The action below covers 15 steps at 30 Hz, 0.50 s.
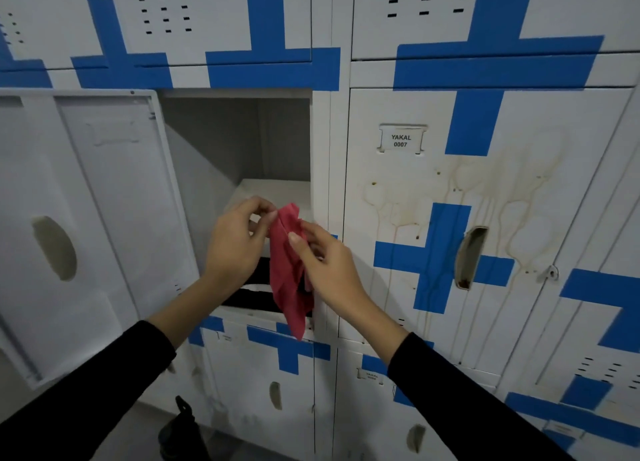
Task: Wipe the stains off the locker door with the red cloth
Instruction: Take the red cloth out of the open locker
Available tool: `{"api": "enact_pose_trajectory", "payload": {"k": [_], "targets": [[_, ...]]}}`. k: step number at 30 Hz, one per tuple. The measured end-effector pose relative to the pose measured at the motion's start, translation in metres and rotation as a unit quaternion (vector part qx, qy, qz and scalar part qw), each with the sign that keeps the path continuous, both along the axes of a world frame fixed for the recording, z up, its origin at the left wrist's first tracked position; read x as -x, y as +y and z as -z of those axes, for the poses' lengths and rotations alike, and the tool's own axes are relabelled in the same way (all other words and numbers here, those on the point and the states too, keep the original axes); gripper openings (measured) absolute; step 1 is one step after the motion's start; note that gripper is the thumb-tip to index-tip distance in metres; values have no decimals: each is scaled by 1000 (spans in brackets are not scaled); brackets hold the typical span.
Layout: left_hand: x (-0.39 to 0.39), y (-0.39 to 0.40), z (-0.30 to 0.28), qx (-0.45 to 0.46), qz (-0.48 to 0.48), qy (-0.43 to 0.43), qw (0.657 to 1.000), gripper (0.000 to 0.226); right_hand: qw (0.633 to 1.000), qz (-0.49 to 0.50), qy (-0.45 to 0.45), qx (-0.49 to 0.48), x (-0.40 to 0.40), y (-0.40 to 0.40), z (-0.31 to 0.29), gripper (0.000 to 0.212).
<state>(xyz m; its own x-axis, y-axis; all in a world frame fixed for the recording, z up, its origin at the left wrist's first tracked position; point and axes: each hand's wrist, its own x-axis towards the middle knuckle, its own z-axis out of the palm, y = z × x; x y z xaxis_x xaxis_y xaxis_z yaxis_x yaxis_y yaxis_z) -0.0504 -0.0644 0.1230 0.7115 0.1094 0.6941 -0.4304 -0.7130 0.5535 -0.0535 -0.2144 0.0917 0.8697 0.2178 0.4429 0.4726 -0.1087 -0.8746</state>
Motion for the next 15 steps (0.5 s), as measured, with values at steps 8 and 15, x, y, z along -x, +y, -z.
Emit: {"api": "enact_pose_trajectory", "payload": {"k": [8,15], "targets": [[12,-31,9,97,170,65,979,6,977,32,103,-185,21,-55,1,30],[2,-43,-2,197,224,46,953,10,957,27,120,-265,20,-102,-4,44]]}}
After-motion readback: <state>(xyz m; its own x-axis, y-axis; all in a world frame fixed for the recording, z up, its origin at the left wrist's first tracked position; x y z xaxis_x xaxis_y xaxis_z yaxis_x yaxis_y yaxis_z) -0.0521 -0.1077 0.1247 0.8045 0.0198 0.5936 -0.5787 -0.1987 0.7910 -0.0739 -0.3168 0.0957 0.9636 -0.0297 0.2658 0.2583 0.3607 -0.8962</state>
